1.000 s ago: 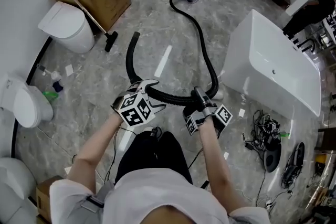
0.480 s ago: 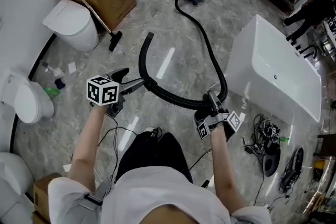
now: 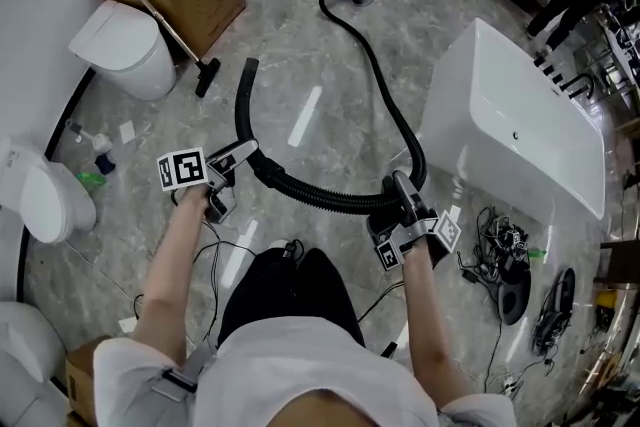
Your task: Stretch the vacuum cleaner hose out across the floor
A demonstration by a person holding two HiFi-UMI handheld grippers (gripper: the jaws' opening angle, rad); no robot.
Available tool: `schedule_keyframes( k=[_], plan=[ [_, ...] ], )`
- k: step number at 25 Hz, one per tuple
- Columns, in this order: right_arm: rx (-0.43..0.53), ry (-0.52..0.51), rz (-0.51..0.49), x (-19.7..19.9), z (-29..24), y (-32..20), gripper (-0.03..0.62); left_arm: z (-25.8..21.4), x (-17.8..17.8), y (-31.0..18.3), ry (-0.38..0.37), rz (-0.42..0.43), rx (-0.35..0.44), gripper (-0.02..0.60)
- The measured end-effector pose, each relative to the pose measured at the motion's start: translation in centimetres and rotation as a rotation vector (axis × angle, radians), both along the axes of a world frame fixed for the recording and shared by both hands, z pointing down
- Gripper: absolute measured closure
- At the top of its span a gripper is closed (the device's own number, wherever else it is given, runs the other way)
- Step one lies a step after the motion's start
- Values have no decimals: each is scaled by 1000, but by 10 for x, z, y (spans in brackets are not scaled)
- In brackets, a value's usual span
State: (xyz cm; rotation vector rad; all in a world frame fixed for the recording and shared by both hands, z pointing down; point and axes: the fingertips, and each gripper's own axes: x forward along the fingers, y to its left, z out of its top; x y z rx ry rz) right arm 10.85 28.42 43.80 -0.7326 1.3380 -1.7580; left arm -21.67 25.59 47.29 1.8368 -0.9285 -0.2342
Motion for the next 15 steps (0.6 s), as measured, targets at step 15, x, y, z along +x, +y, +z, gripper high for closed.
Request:
schedule_keyframes(
  k=[15],
  plan=[
    [94, -81, -8, 13, -2, 20, 448, -32, 32, 0, 343, 139, 62, 361]
  ],
)
